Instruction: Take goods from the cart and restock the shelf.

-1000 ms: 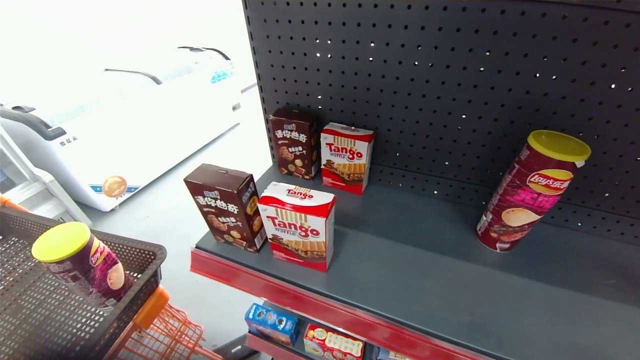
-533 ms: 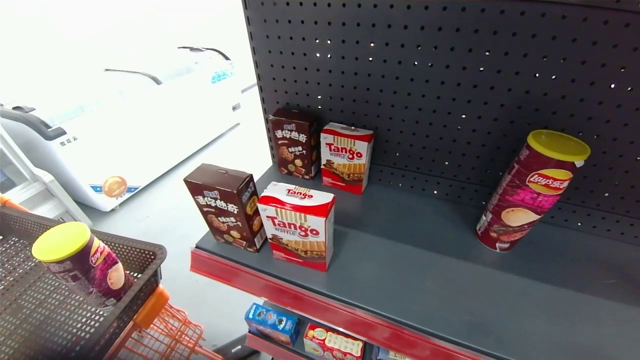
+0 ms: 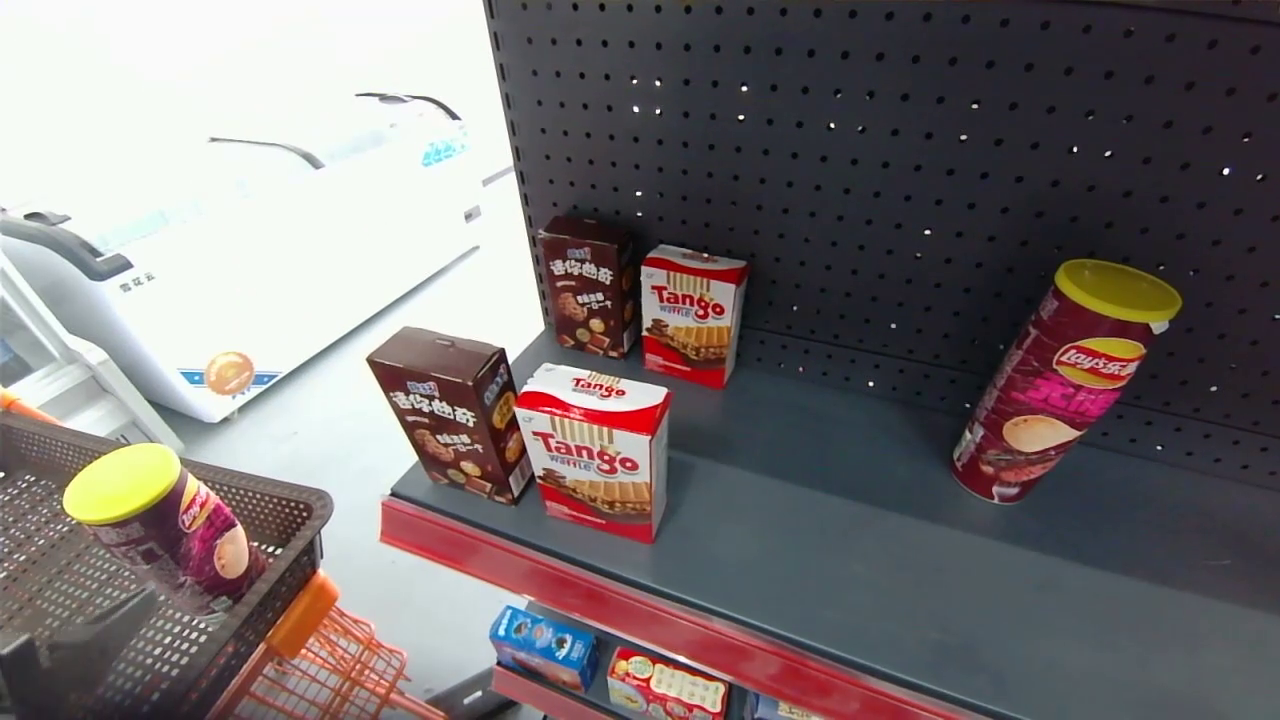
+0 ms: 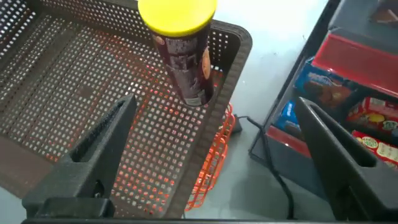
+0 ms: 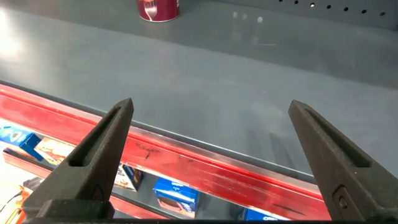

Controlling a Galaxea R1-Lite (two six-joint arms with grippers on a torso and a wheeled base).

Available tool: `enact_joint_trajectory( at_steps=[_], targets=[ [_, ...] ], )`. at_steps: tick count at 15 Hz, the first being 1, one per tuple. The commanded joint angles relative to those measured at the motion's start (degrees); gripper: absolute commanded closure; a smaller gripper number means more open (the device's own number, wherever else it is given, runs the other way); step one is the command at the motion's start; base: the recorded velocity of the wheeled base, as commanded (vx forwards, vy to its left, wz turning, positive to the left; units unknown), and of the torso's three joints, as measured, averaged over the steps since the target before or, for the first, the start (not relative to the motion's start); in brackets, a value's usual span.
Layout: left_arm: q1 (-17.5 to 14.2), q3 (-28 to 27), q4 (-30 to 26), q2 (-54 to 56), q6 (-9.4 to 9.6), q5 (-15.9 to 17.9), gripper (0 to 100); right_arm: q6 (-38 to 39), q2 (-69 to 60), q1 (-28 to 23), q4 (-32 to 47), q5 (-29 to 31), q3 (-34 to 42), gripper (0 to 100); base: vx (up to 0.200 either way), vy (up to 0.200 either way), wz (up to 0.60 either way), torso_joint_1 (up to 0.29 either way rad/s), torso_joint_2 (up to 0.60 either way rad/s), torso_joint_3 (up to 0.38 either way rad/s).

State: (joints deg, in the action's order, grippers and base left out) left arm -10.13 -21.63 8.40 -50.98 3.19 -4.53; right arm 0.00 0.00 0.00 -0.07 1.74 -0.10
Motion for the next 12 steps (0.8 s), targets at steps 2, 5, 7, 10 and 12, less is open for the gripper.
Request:
enact_joint_trajectory(
  at_steps=[2, 5, 7, 10, 12],
  targets=[
    [-1.91, 0.01, 9.18, -14.23, -0.47, -1.44, 0, 0.00, 0.00, 0.00, -0.01, 0.01, 0.01, 0, 0.000, 0.000, 0.00, 0.000, 0.00, 0.000],
    [-3.76, 0.88, 17.79, -20.03, -0.47, -7.51, 0, 0.00, 0.00, 0.00, -0.01, -0.07, 0.01, 0, 0.000, 0.000, 0.00, 0.000, 0.00, 0.000],
    [-4.37, 3.43, 20.60, -22.58, -0.47, -7.68, 0, 0.00, 0.00, 0.00, -0.01, 0.01, 0.01, 0, 0.000, 0.000, 0.00, 0.000, 0.00, 0.000],
    [-3.32, 10.73, 37.22, -31.28, -0.56, -6.80, 0, 0.00, 0.00, 0.00, -0.01, -0.07, 0.01, 0, 0.000, 0.000, 0.00, 0.000, 0.00, 0.000],
    [-3.40, 13.45, 46.27, -36.56, -0.73, -6.80, 0, 0.00, 0.00, 0.00, 0.07, 0.01, 0.01, 0, 0.000, 0.000, 0.00, 0.000, 0.00, 0.000]
  ],
)
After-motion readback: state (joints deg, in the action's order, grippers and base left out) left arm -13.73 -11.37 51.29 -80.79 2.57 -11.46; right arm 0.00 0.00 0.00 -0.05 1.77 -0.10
